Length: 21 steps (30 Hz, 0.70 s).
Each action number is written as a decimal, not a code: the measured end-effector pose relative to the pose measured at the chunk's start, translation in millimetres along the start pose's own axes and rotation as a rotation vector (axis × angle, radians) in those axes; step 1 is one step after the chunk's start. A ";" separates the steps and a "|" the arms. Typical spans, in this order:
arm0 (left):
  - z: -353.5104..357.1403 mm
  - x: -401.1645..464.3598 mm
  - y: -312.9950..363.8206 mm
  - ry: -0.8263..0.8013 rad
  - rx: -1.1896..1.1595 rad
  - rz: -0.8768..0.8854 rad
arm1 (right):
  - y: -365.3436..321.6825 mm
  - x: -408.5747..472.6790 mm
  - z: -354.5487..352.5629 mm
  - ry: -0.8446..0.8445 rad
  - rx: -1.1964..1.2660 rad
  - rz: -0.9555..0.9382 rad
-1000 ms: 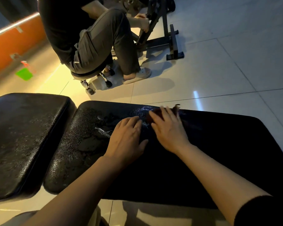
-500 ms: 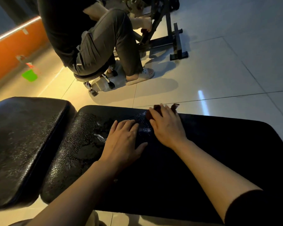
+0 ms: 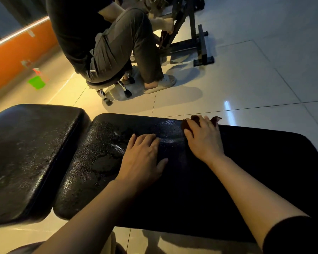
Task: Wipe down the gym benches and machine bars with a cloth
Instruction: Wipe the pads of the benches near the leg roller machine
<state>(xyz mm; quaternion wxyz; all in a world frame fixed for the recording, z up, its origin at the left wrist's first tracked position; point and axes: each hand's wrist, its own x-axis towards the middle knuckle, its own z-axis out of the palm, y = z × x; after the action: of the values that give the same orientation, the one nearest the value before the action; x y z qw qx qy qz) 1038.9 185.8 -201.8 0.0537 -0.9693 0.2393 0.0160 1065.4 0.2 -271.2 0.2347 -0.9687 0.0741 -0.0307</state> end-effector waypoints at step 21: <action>-2.4 -46.8 -1.8 0.031 0.004 -0.019 | -27.0 -23.3 3.4 -0.020 -0.017 -0.059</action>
<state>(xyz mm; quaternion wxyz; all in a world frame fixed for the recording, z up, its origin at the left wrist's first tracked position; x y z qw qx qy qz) 998.3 208.7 -196.6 0.0521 -0.9715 0.2311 0.0001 1046.3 29.1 -262.4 0.2262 -0.9727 0.0434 -0.0273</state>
